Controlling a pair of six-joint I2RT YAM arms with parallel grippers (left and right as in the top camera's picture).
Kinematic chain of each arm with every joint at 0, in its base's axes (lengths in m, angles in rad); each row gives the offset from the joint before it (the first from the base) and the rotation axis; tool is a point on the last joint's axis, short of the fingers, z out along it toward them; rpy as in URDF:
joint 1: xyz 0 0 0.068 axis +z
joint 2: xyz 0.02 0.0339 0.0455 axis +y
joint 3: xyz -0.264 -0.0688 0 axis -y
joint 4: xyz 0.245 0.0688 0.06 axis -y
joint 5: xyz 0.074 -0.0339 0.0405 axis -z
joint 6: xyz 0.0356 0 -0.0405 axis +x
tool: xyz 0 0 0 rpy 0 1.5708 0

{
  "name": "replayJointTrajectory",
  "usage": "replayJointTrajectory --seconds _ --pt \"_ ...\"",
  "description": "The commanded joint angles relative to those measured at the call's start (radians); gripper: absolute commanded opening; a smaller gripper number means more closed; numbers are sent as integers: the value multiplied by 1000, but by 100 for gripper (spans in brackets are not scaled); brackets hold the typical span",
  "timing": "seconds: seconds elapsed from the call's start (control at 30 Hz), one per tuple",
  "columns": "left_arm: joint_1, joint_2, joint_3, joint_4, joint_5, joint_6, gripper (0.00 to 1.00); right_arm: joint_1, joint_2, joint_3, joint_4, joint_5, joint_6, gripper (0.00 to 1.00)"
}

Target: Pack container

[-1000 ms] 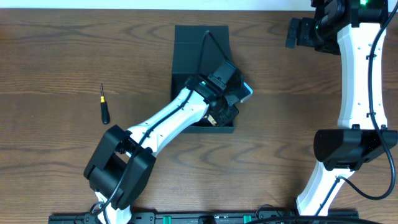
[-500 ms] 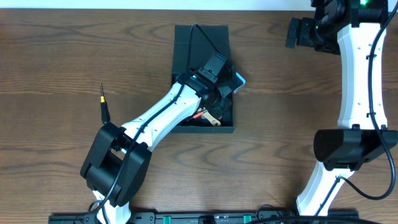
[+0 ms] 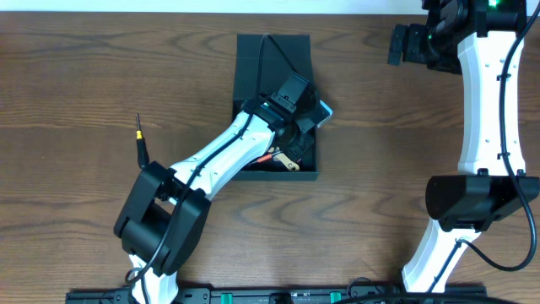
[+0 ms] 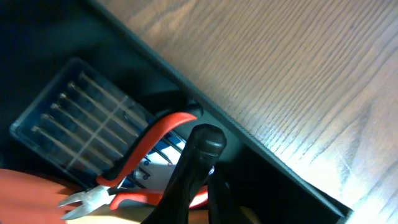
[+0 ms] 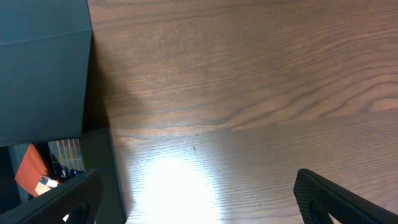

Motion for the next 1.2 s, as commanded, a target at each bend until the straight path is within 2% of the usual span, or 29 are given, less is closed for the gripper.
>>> replayJointTrajectory --seconds 0.0,0.33,0.4,0.43,0.5,0.6,0.8,1.17 --pt "4 32 14 -7 5 -9 10 6 -6 19 -1 -1 -14 99" --pt "9 74 14 2 -15 -8 11 6 -6 19 -1 -1 -14 99" --pt "13 74 14 7 -15 -8 17 5 -6 19 -1 -1 -14 99" --pt "16 74 14 9 -14 -9 25 5 -6 19 -1 -1 -14 99" --pt "23 73 15 9 -14 -9 26 5 -6 19 -1 0 -14 99" --pt "35 66 21 7 -14 -10 35 6 -6 19 -1 0 -14 99" --pt "90 35 86 1 -13 -95 37 5 -6 19 -1 -1 -14 99" --pt "242 -82 140 -58 -14 -146 37 5 -6 19 -1 -1 -14 99"
